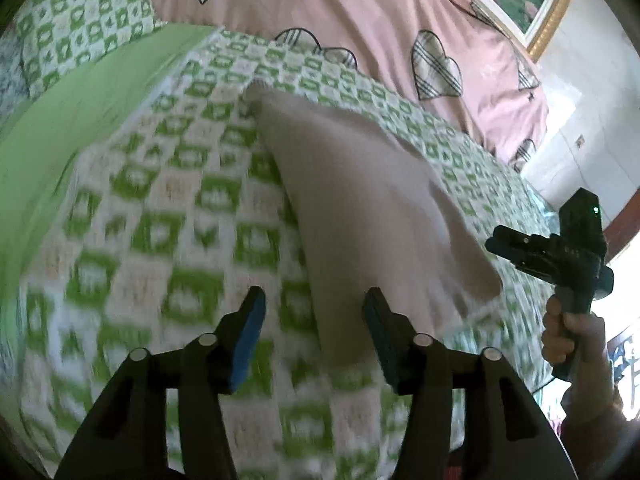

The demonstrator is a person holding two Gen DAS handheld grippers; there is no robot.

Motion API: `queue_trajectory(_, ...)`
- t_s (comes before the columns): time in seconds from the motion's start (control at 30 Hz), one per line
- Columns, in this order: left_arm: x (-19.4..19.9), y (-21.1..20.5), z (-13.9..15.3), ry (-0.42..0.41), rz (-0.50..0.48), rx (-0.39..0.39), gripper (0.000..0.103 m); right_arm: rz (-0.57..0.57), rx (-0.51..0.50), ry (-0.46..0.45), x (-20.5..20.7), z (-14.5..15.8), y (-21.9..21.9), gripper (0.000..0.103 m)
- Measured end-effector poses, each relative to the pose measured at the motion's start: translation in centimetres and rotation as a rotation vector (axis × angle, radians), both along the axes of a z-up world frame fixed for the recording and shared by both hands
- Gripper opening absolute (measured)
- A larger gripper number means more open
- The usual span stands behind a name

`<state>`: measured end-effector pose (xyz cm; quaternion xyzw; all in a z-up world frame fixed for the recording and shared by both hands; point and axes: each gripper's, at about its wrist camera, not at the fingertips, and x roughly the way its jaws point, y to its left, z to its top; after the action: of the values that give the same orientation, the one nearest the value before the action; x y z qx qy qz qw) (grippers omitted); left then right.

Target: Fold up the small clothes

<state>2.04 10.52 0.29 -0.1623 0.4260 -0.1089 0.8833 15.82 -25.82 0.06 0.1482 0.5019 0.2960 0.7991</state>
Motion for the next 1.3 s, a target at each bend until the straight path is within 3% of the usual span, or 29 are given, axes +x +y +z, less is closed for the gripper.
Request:
queue_trajectory(0.3, -1.6, -2.5, -2.1, -0.006, -0.066, 0.047, 0.059, 0.035, -0.007, 0.047, -2.9, -2.1, 0.6, 0.050)
queue_trajectory(0.53, -1.0, -3.9, -3.8, -0.006, -0.064, 0.146, 0.060, 0.079, 0.007, 0.041, -3.3, -1.9, 1.7, 0.048)
queue_trajectory(0.57, -0.9, -3.9, -4.0, -0.003, -0.064, 0.155, 0.059, 0.092, -0.003, 0.051, -3.2, -2.2, 2.1, 0.042)
queue_trajectory(0.6, -0.9, -4.2, -4.2, -0.005, -0.066, 0.172, 0.059, 0.101, -0.012, 0.055, -3.2, -2.3, 2.3, 0.019)
queue_trajectory(0.63, -1.0, -4.5, -4.3, -0.009, -0.073, 0.190, 0.059, 0.108, -0.024, 0.055, -3.2, -2.2, 2.7, 0.008)
queue_trajectory(0.73, -1.2, -4.7, -4.1, -0.018, -0.078, 0.216, 0.059, 0.107, 0.053, 0.034, -2.8, -0.7, 2.3, 0.008)
queue_trajectory(0.9, -0.5, -3.3, -3.2, -0.011, 0.040, 0.198, 0.057, 0.073, 0.214, -0.038, -2.0, 3.8, 0.7, 0.008)
queue_trajectory(1.03, 0.3, -3.7, -3.3, 0.037, 0.077, 0.222, 0.015, 0.060, 0.212, -0.050, -1.8, 4.3, 0.4, 0.007)
queue_trajectory(1.07, -0.1, -4.1, -2.8, 0.020, 0.086, 0.235, 0.009, 0.057, 0.208, -0.051, -1.9, 4.3, 0.3, 0.007)
queue_trajectory(1.13, -0.9, -4.8, -2.0, -0.008, 0.099, 0.273, 0.008, 0.048, 0.151, -0.078, -2.4, 4.2, 0.3, 0.007)
queue_trajectory(1.17, -1.2, -4.9, -2.0, -0.008, 0.104, 0.280, 0.008, 0.043, 0.072, -0.101, -2.7, 3.8, 0.4, 0.007)
queue_trajectory(1.3, -0.7, -4.2, -3.6, 0.074, 0.117, 0.217, 0.007, 0.019, -0.097, -0.050, -2.7, -0.1, 0.0, 0.007)
